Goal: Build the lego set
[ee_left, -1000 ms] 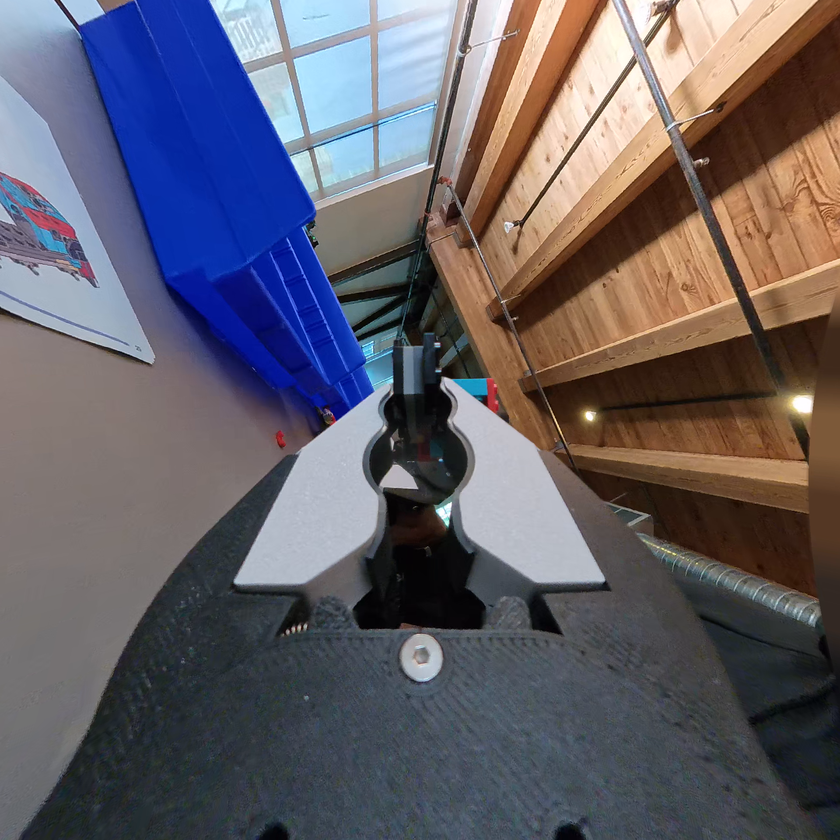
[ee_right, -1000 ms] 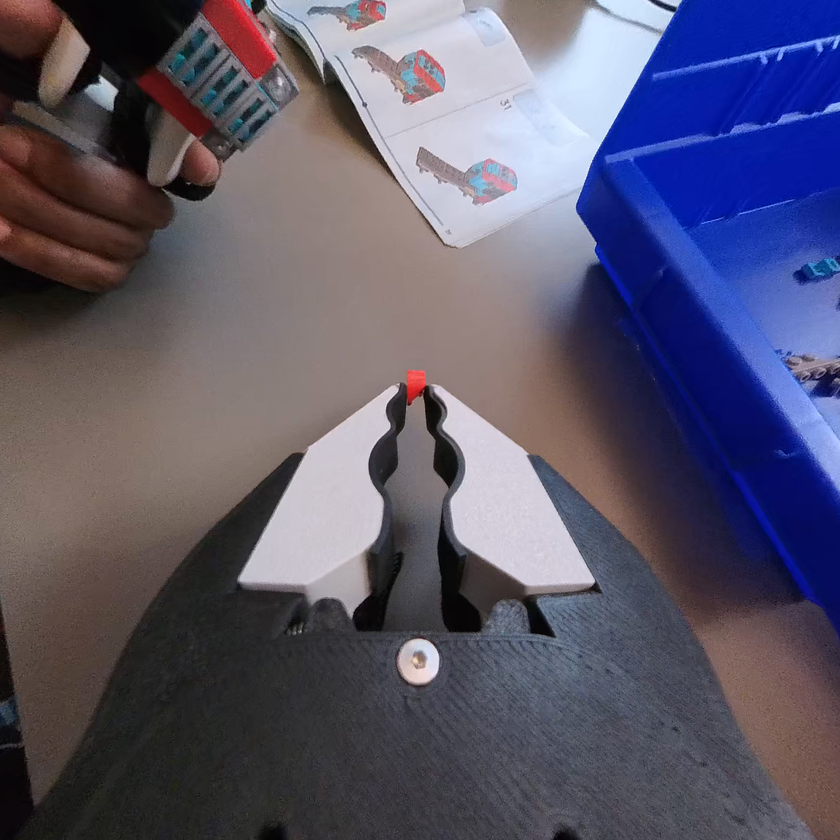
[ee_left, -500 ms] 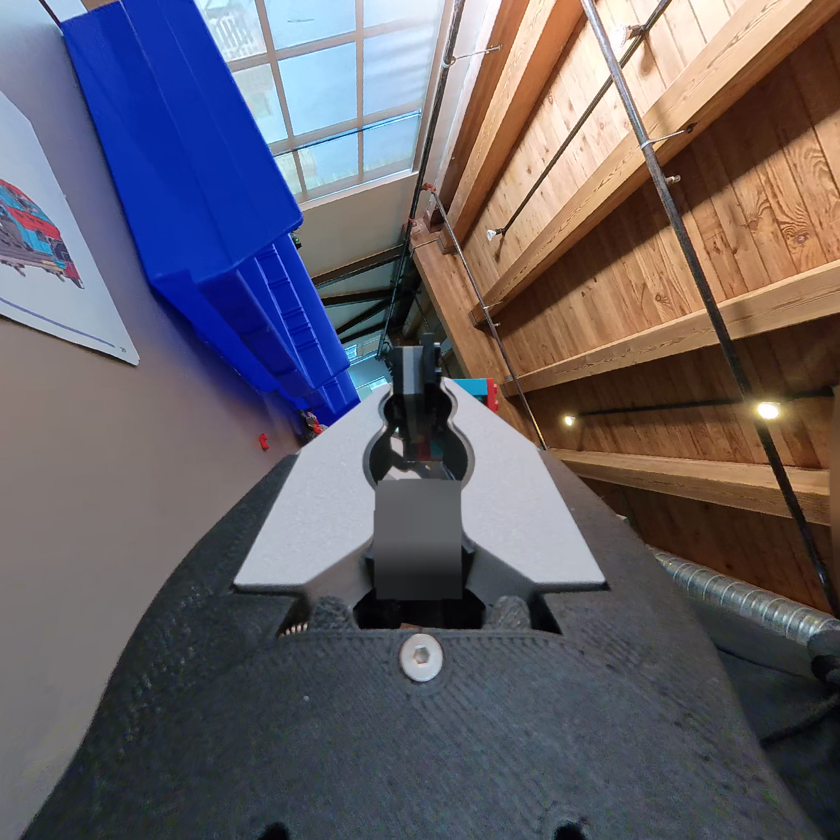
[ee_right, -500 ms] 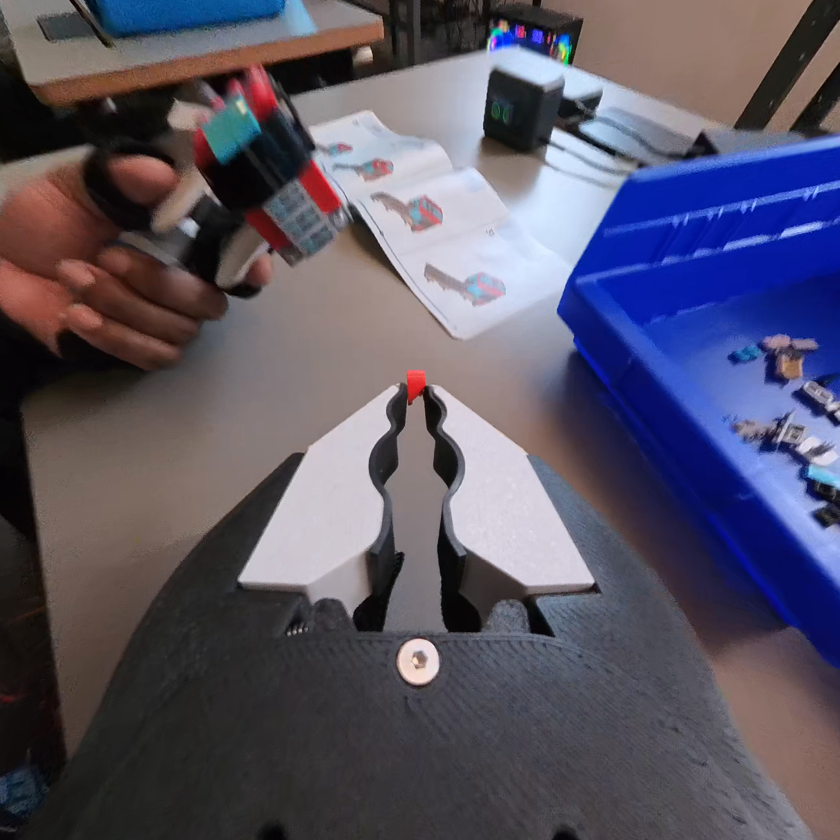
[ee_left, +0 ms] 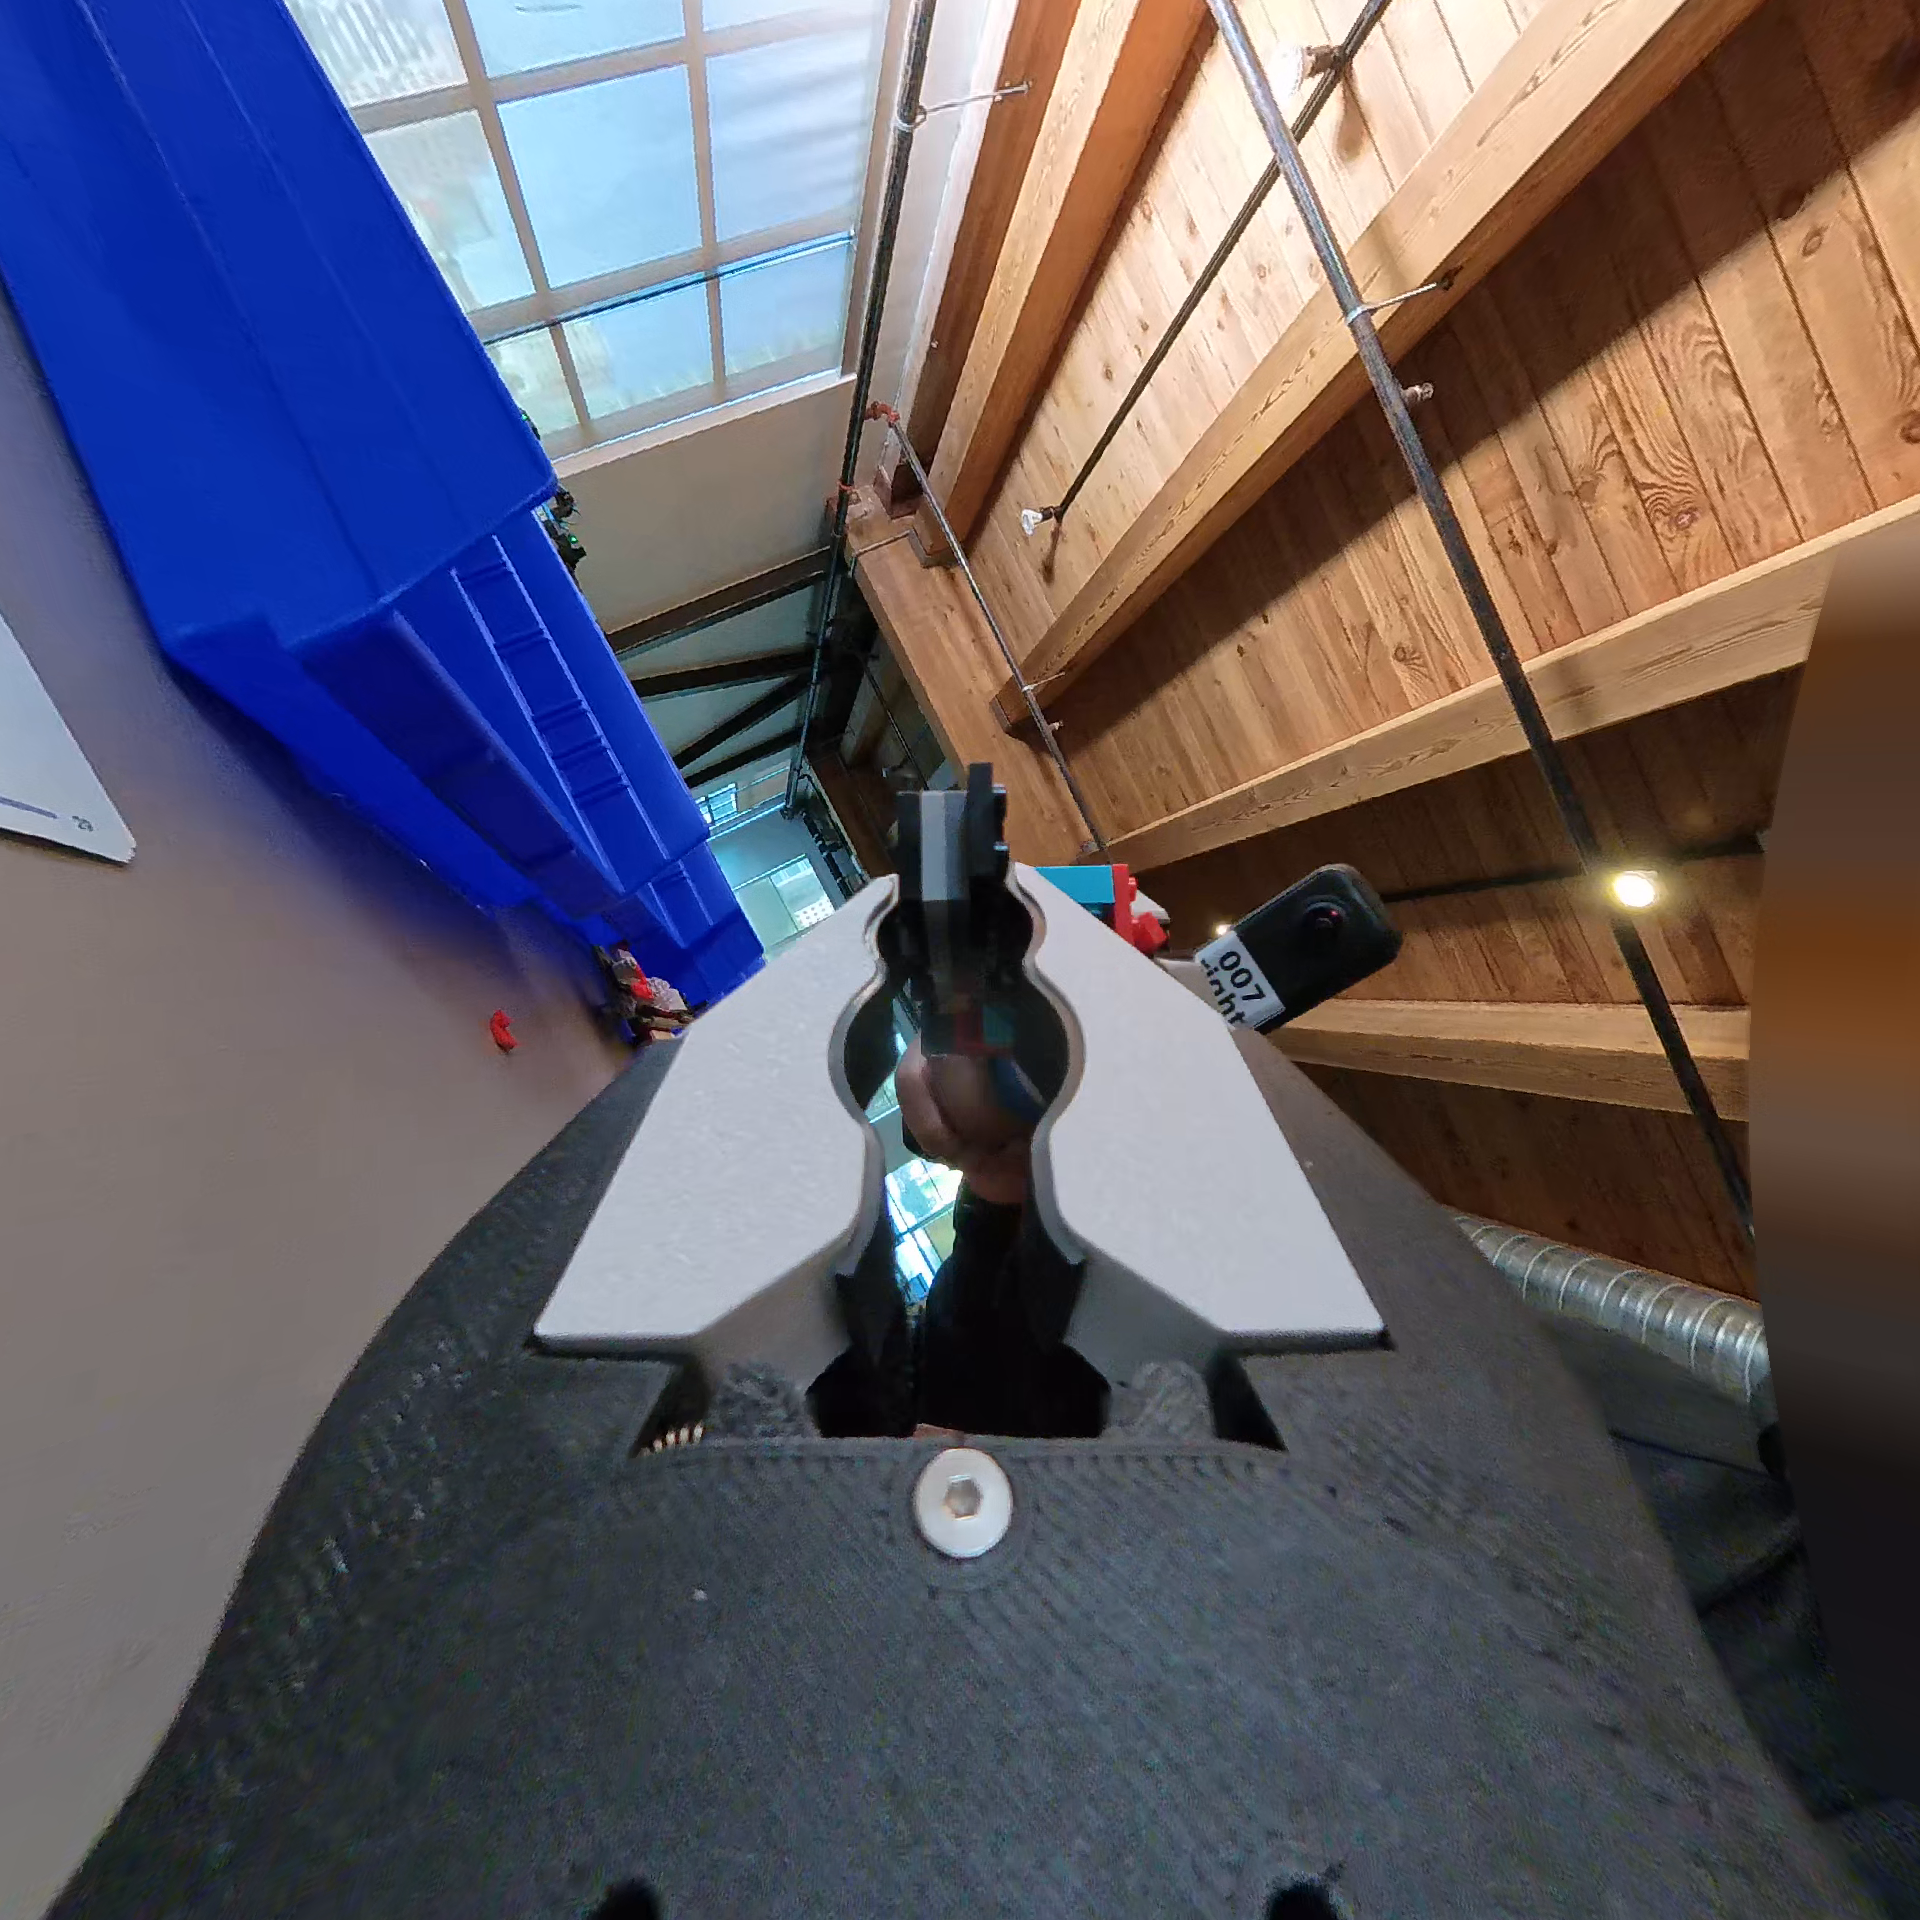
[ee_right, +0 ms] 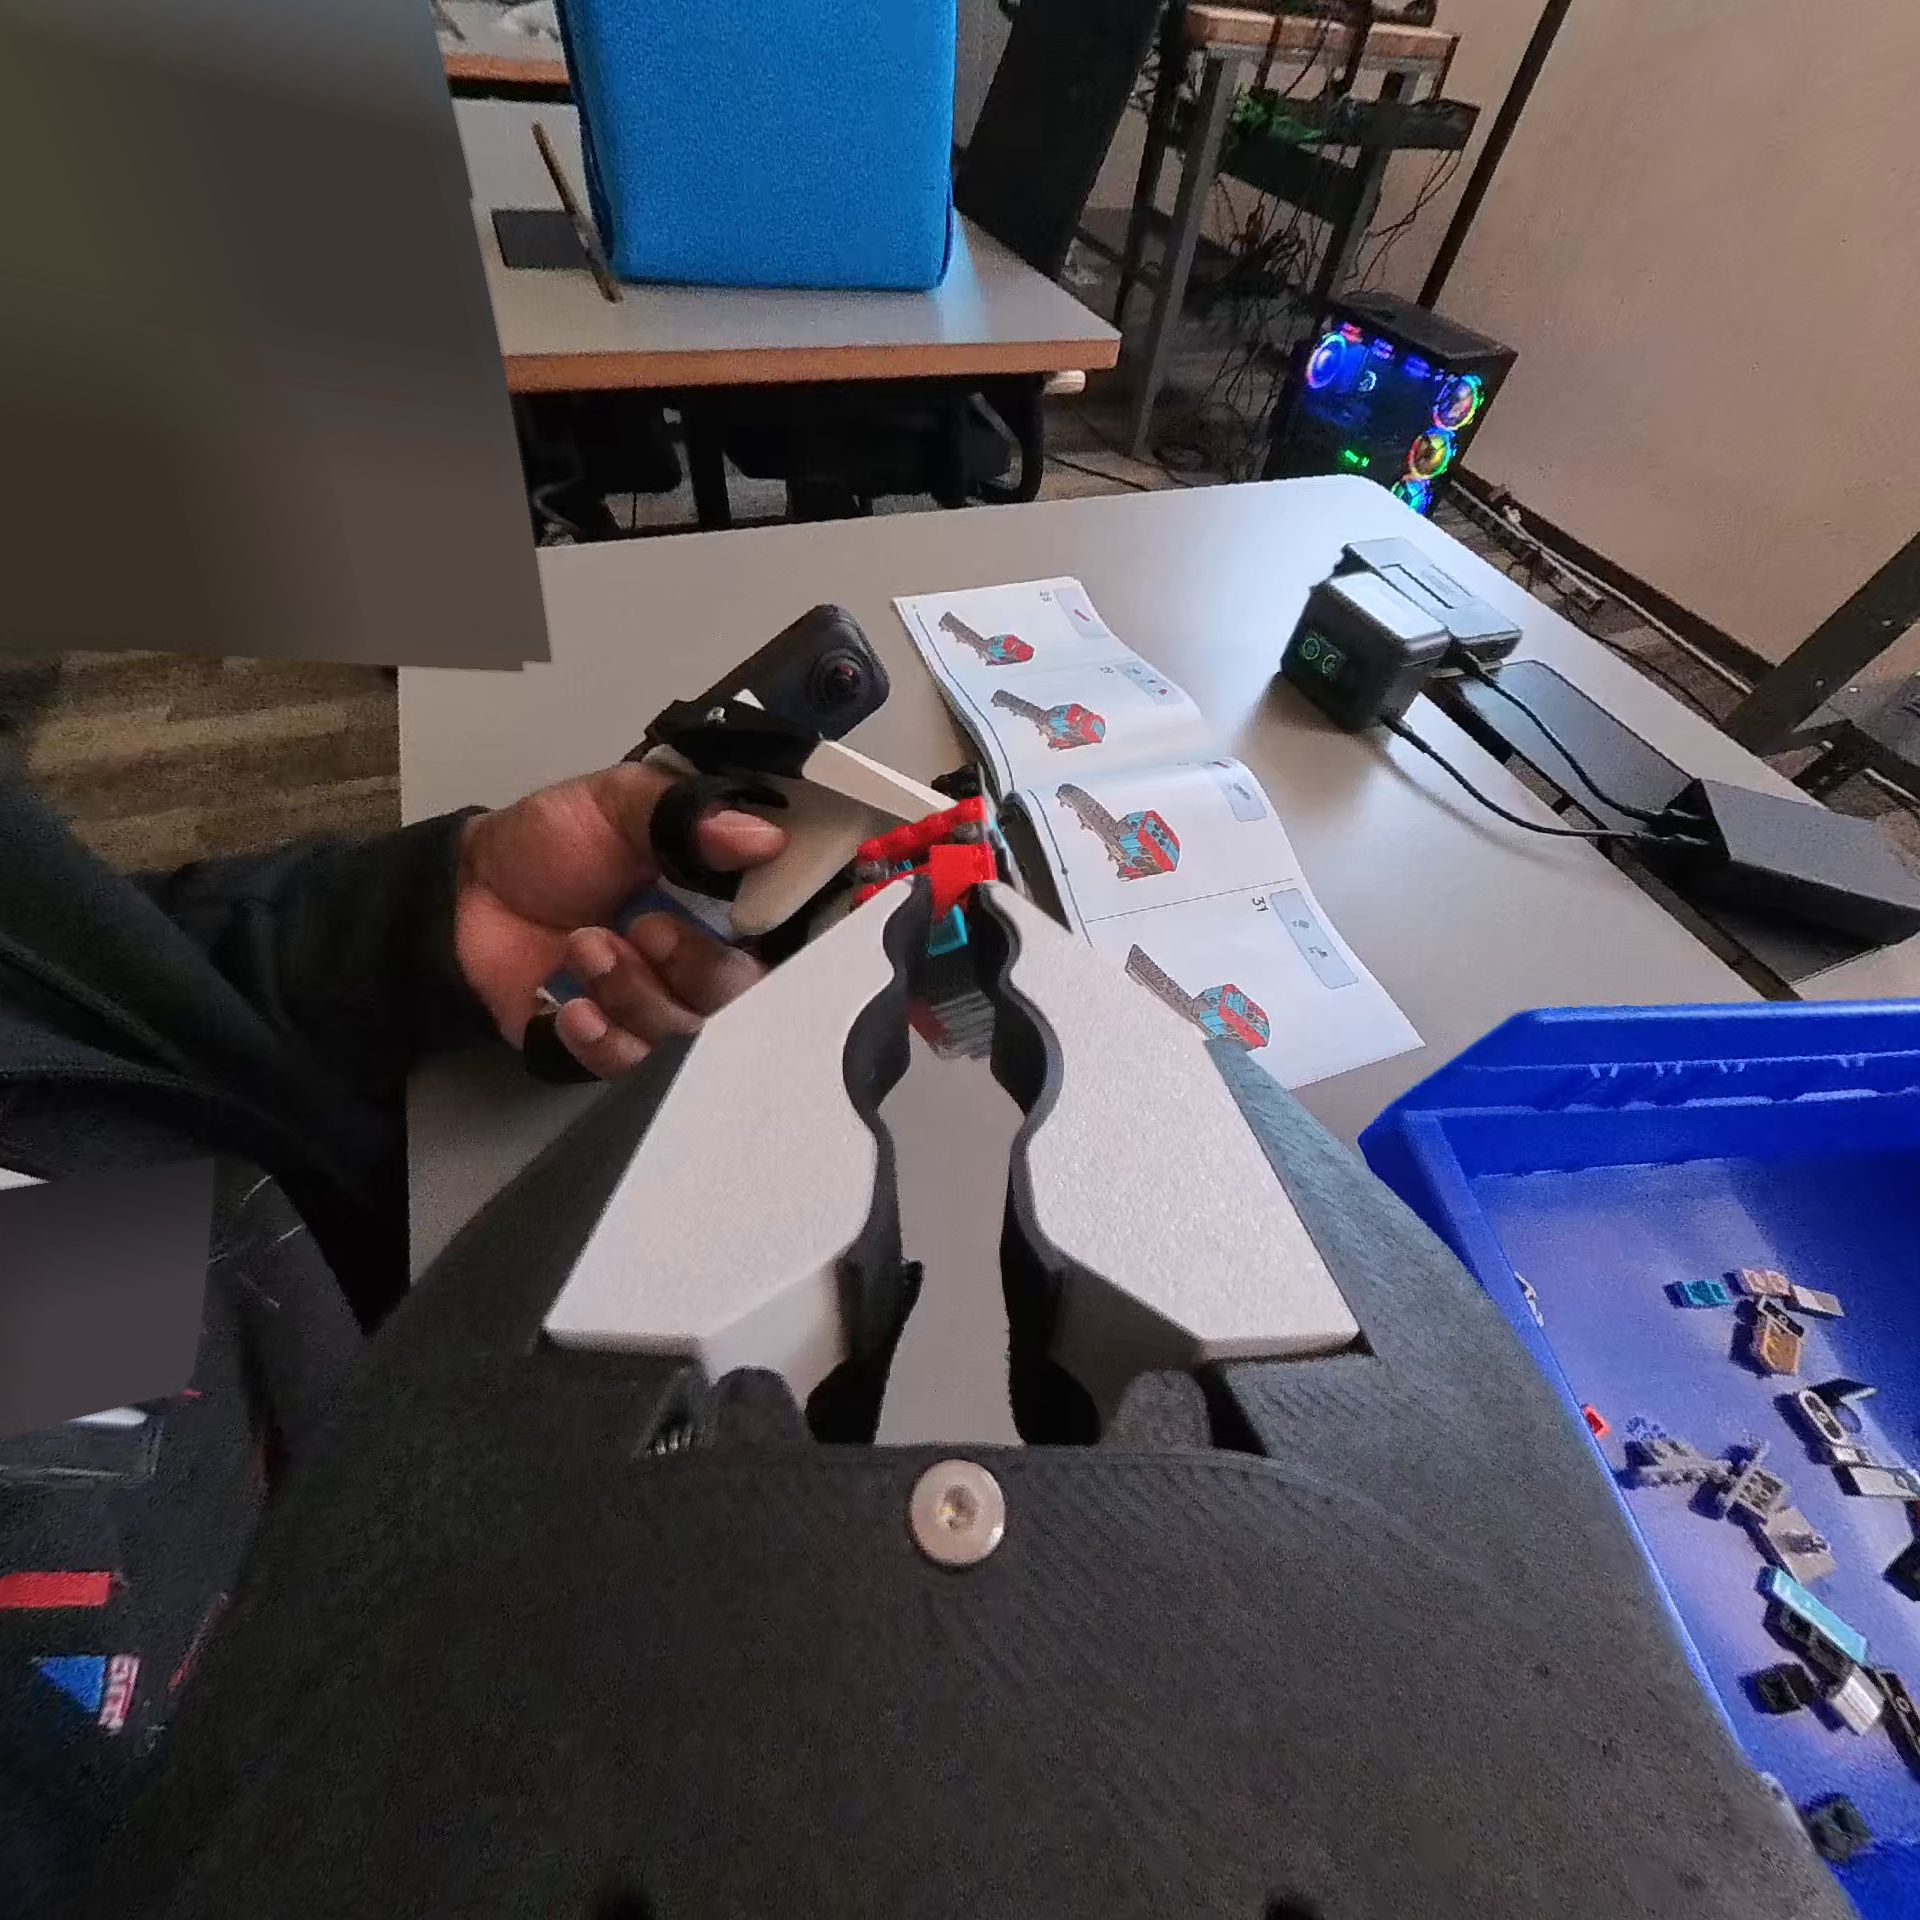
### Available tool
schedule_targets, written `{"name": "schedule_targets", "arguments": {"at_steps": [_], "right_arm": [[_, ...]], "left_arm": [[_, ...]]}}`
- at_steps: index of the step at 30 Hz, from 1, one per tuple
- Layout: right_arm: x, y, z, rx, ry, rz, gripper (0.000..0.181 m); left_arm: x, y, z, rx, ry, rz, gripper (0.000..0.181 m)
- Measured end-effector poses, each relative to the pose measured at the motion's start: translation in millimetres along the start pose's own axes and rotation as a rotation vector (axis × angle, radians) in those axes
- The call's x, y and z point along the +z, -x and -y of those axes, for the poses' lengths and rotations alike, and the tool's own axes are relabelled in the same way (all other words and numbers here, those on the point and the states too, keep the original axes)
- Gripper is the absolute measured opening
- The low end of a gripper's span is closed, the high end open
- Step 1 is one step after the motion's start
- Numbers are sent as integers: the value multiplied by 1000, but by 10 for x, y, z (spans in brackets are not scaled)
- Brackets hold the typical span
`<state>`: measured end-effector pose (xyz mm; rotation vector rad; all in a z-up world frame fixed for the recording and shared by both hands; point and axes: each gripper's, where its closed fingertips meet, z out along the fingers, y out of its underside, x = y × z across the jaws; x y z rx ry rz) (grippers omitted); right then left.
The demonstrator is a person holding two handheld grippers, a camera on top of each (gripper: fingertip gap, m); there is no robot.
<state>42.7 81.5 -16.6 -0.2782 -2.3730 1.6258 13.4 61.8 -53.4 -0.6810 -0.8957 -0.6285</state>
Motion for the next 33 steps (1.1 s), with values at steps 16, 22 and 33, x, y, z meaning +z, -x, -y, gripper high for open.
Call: {"name": "schedule_targets", "arguments": {"at_steps": [16, 22, 33], "right_arm": [[56, 0, -21, -36, 70, -16, 8], [52, -3, -19, -31, 70, -17, 8], [52, -9, -11, -1, 60, -12, 9]], "left_arm": [[-9, -22, 8, 8, 3, -3, 16], [-3, -28, 6, 3, 2, -9, 15], [1, -28, 2, -8, 1, -11, 15]]}}
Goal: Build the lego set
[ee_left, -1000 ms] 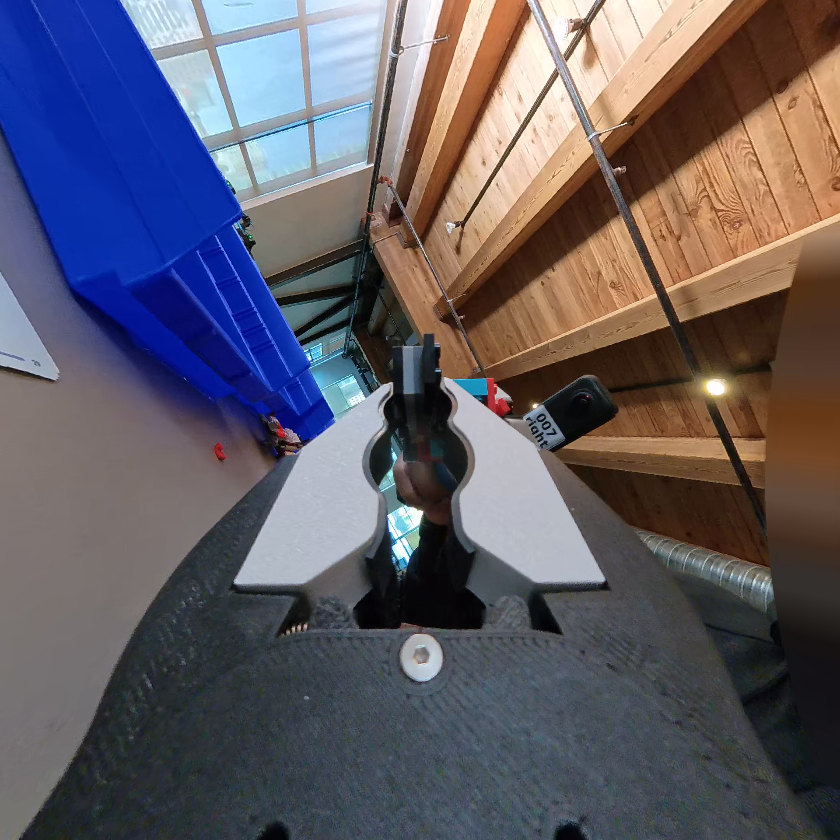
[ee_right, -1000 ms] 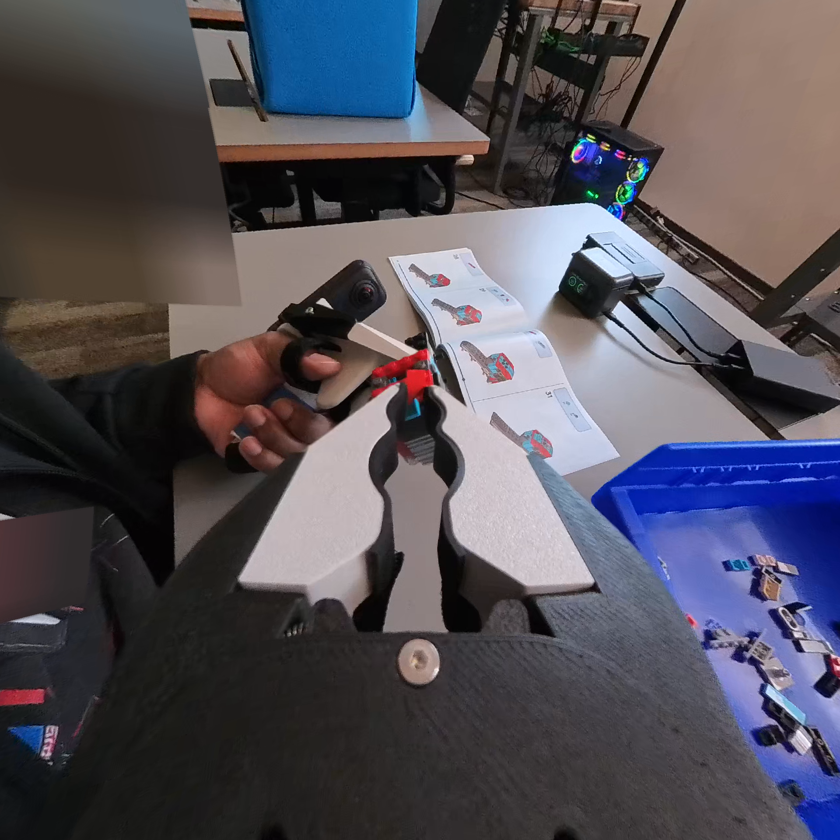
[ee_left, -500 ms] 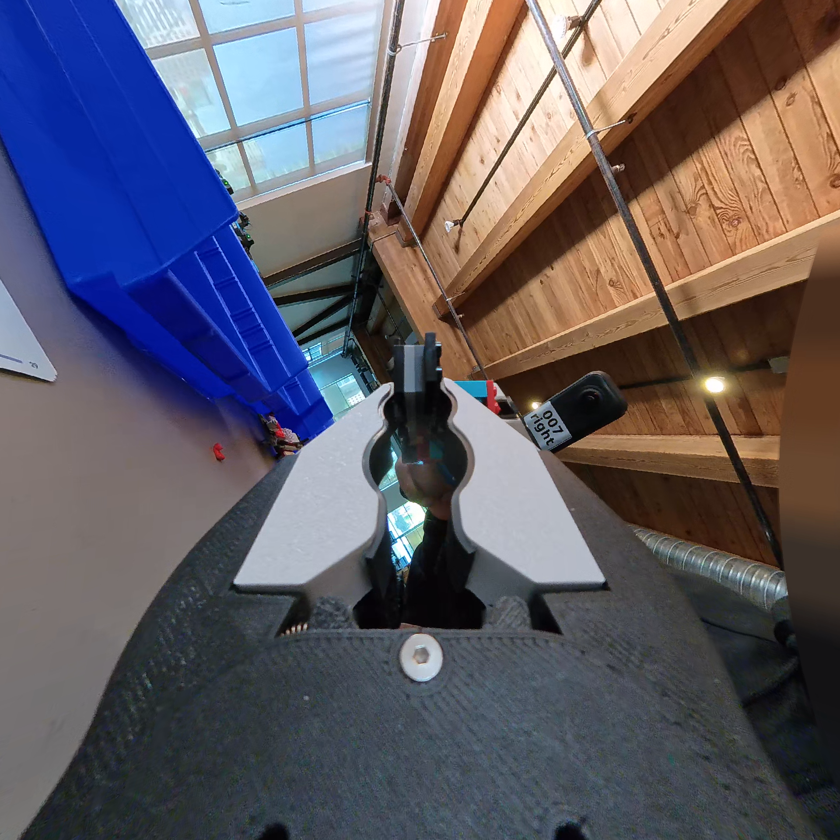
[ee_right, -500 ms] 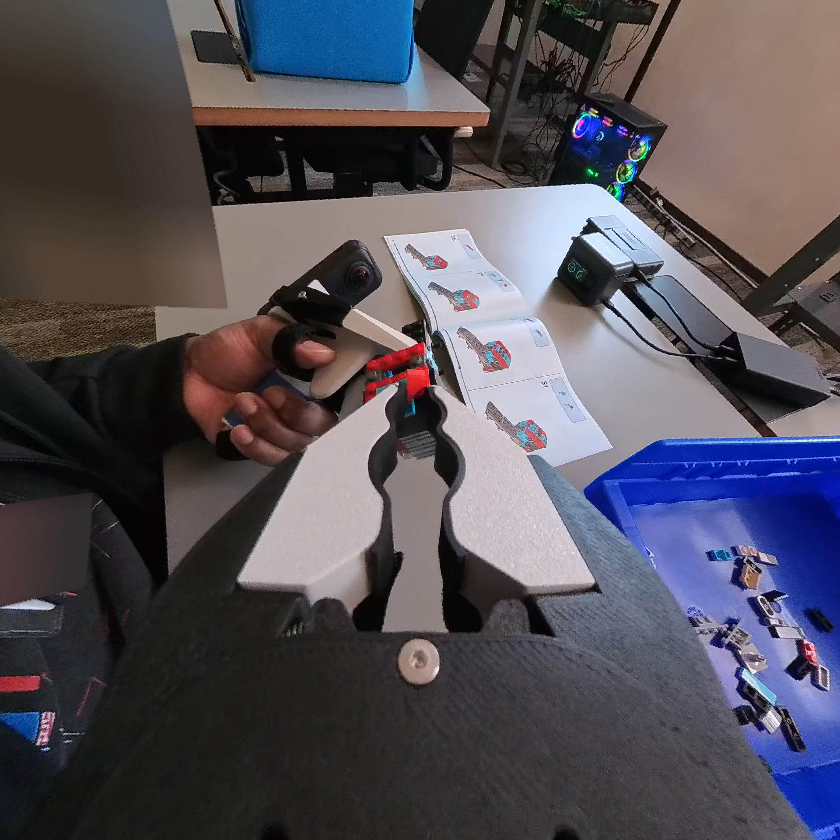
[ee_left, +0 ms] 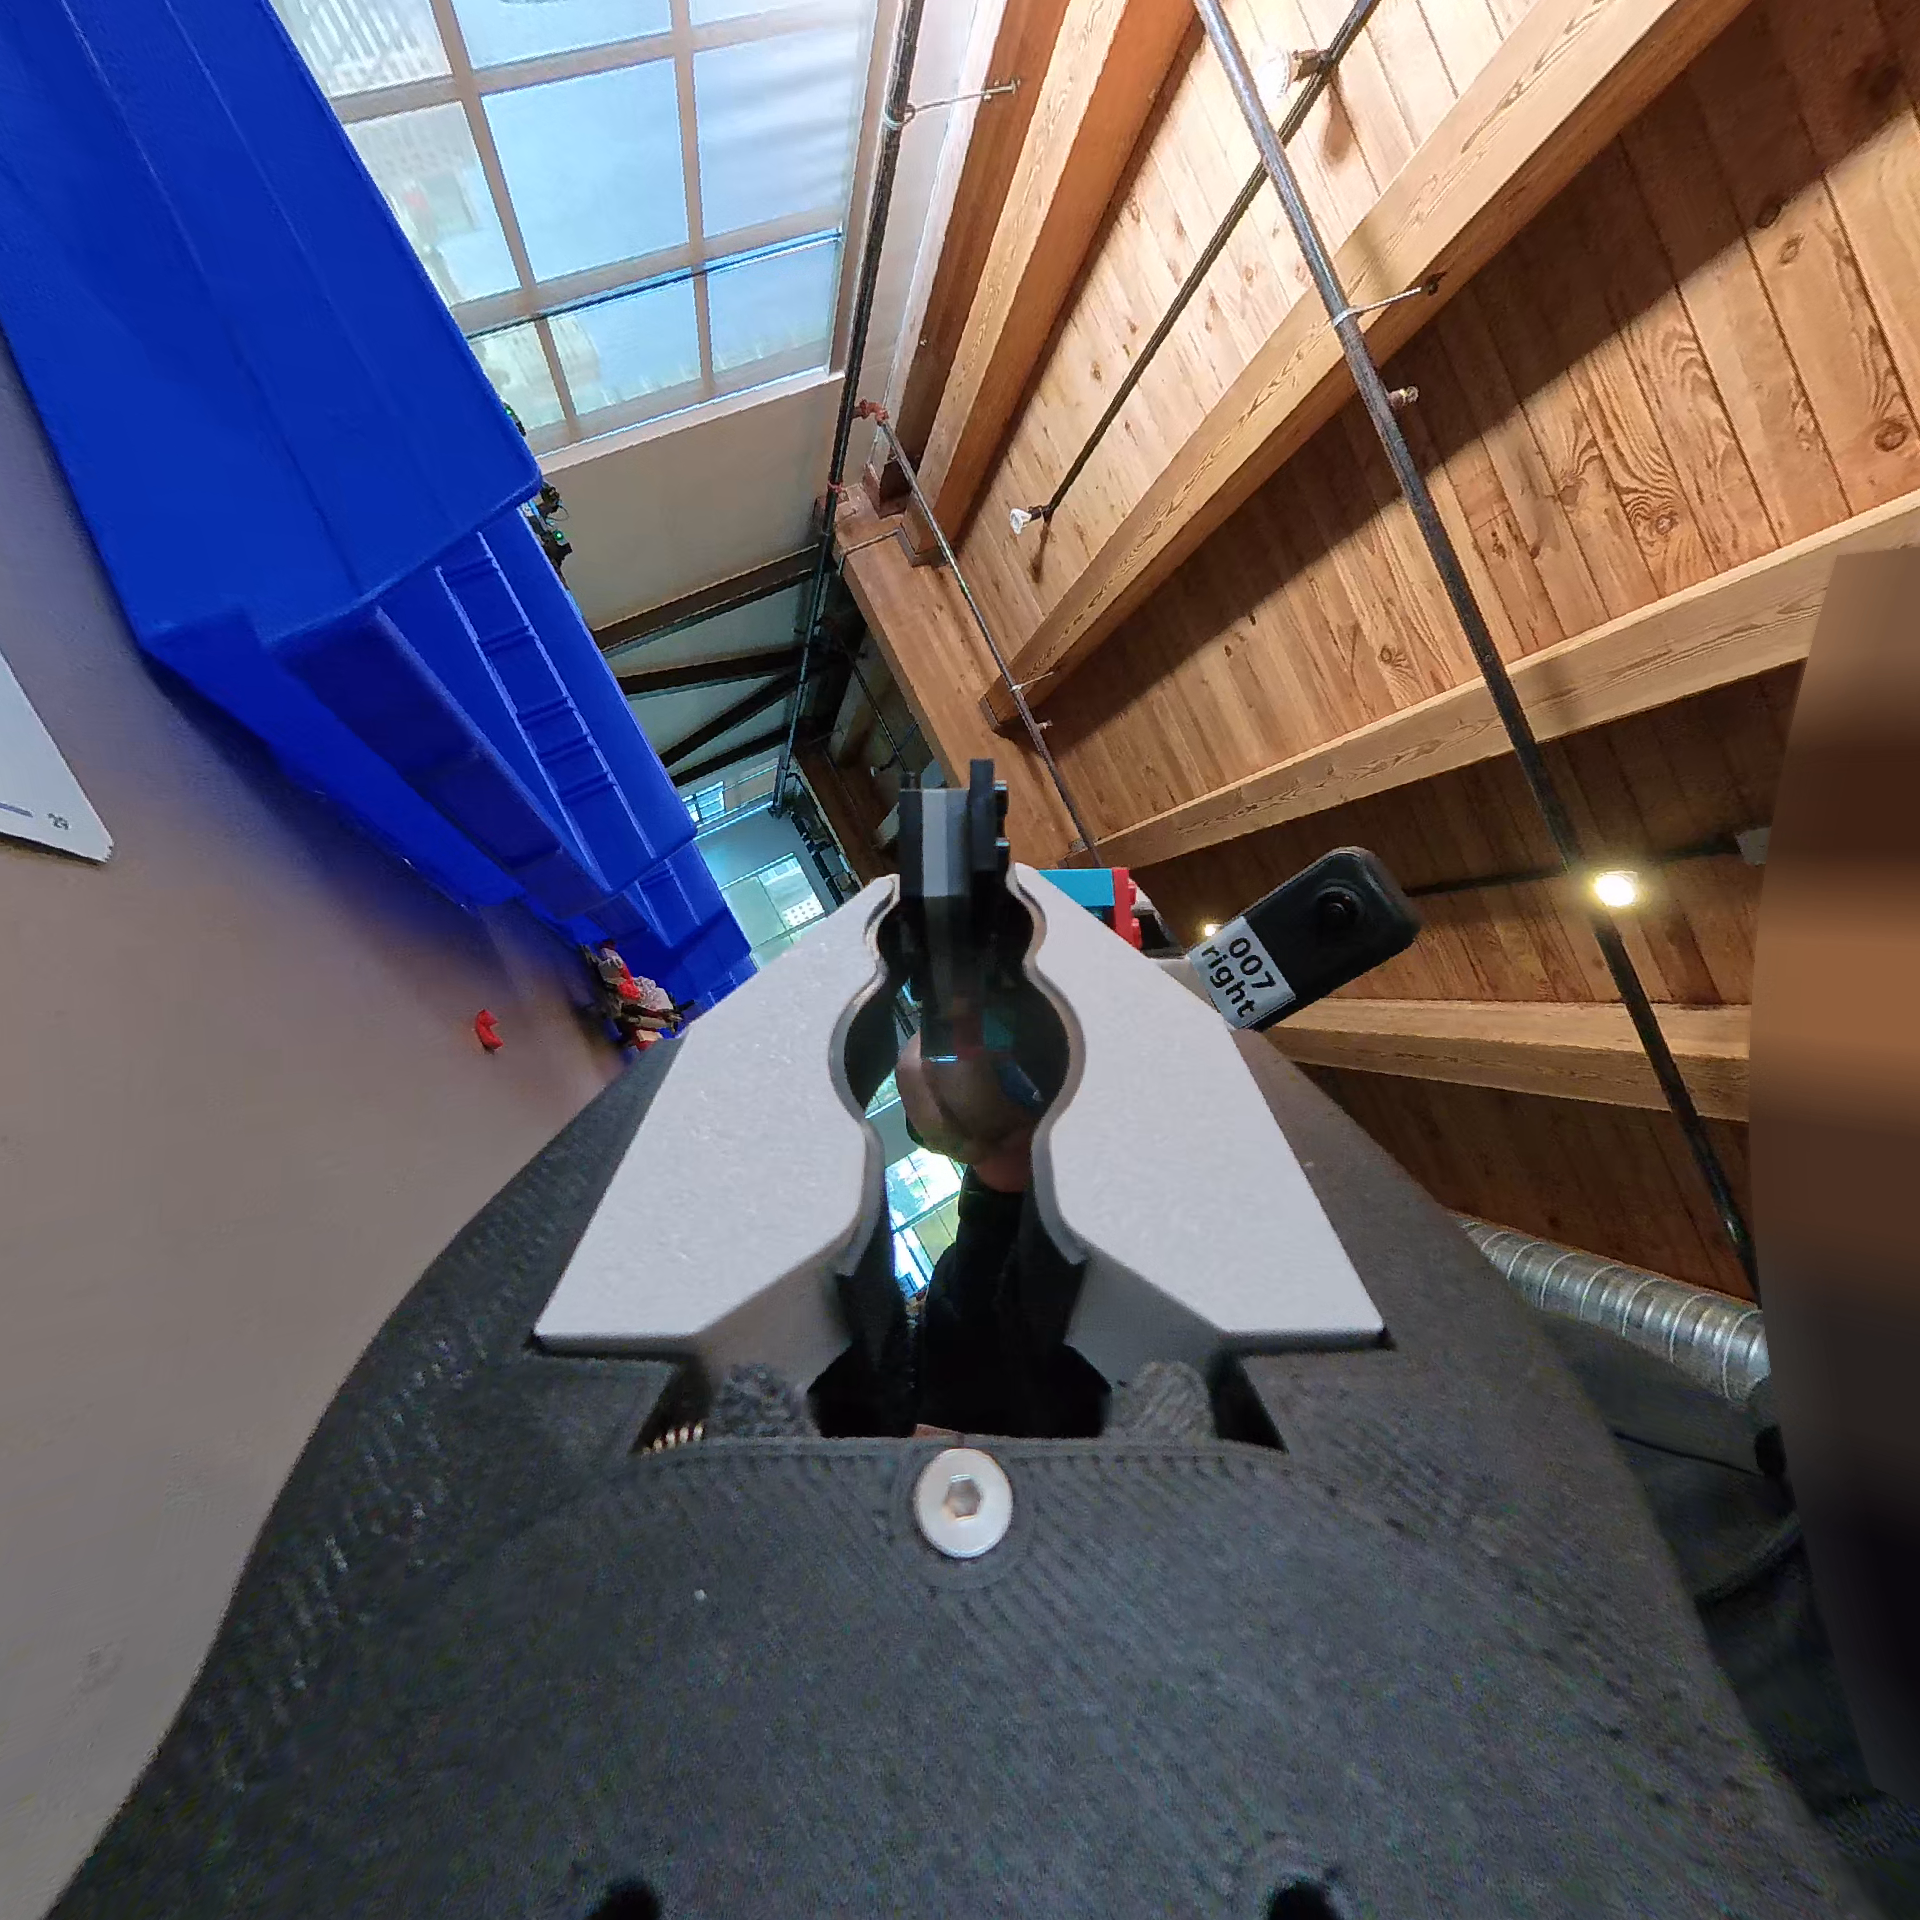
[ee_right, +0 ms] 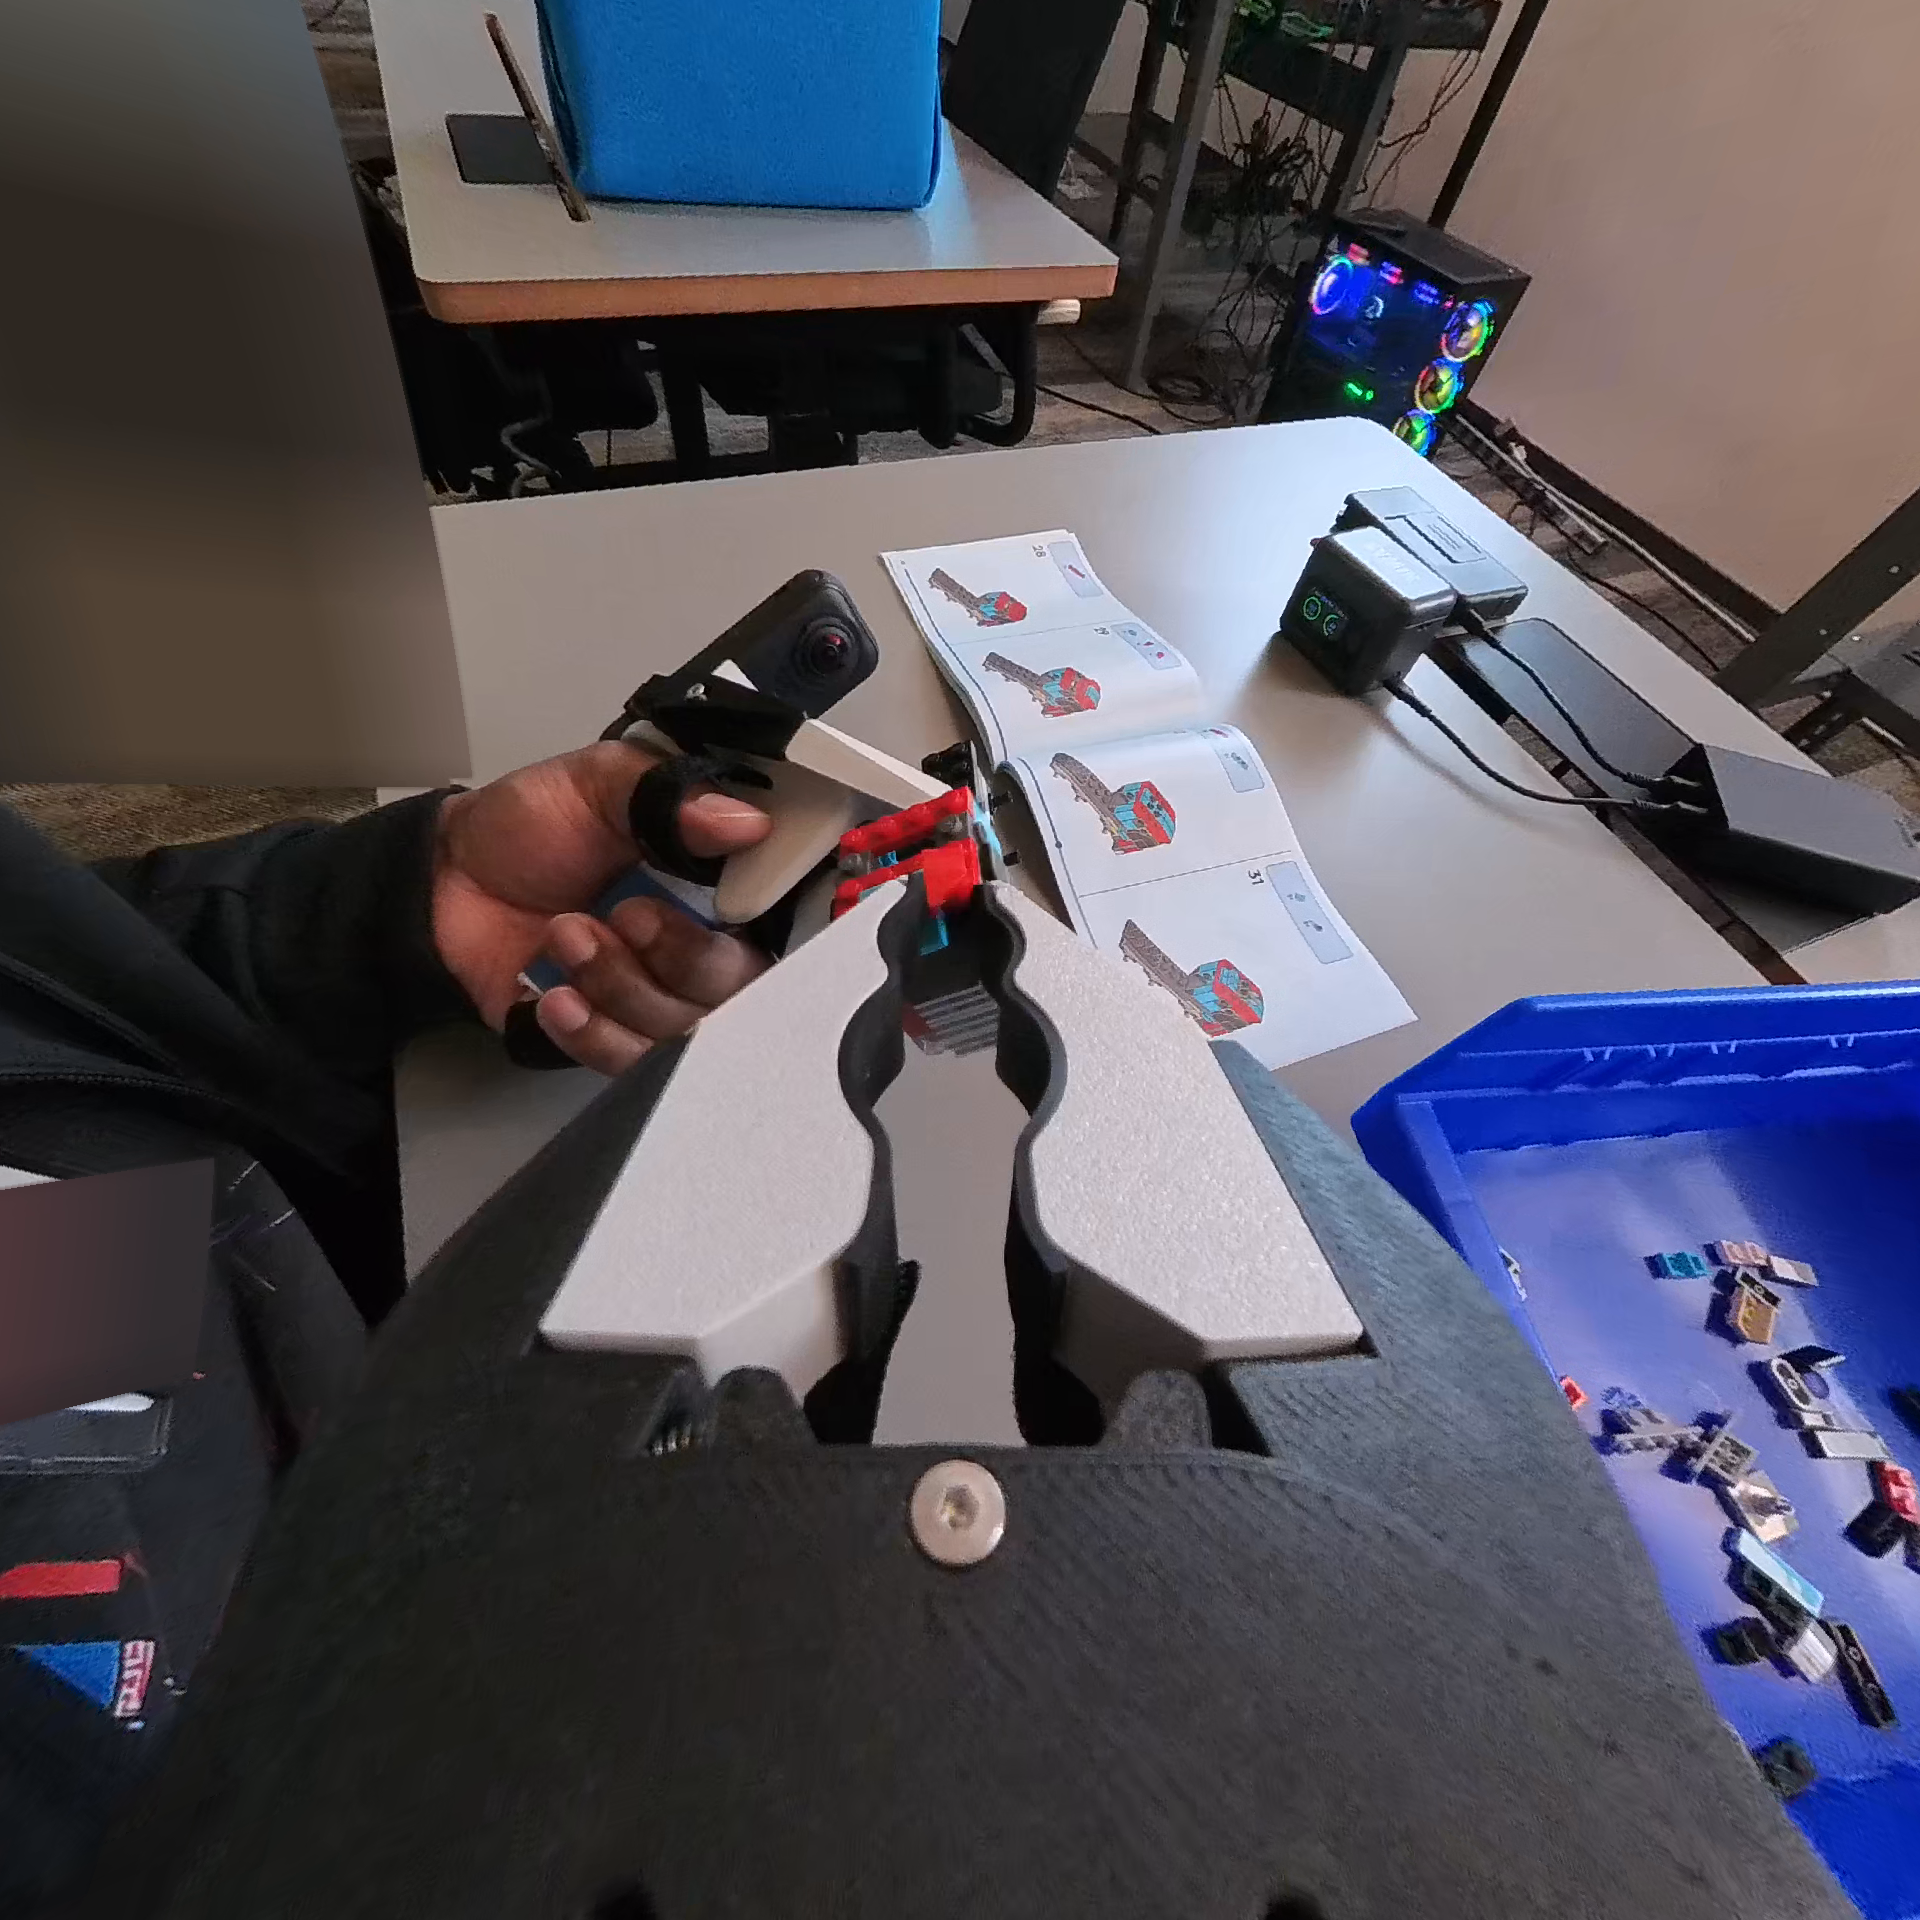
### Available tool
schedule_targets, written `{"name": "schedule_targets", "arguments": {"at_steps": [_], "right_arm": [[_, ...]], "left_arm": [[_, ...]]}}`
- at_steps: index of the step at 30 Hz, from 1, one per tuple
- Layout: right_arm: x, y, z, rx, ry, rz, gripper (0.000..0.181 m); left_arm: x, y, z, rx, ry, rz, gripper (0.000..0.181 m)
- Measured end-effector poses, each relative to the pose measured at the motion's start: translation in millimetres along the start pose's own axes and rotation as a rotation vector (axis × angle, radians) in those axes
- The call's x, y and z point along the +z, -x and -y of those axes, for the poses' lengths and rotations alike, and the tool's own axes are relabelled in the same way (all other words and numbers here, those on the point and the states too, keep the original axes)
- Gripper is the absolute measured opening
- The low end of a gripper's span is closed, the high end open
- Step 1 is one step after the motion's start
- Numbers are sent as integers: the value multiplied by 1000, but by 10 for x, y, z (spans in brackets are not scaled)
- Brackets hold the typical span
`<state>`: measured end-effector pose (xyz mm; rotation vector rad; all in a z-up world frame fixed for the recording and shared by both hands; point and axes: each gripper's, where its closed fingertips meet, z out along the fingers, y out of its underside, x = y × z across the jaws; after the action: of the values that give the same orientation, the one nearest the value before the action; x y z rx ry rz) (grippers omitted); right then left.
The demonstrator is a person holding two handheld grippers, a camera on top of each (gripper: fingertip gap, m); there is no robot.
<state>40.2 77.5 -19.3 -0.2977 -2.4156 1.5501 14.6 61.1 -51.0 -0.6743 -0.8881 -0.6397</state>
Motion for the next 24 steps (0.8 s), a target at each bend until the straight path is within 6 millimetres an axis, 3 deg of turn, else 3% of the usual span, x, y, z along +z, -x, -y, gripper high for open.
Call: {"name": "schedule_targets", "arguments": {"at_steps": [17, 24], "right_arm": [[-37, 11, 16, 53, -24, 18, 16], [-93, -72, 8, 205, -73, 13, 28]], "left_arm": [[10, 6, -10, -14, -1, -3, 15], [6, -18, -1, -24, -8, -21, 15]]}}
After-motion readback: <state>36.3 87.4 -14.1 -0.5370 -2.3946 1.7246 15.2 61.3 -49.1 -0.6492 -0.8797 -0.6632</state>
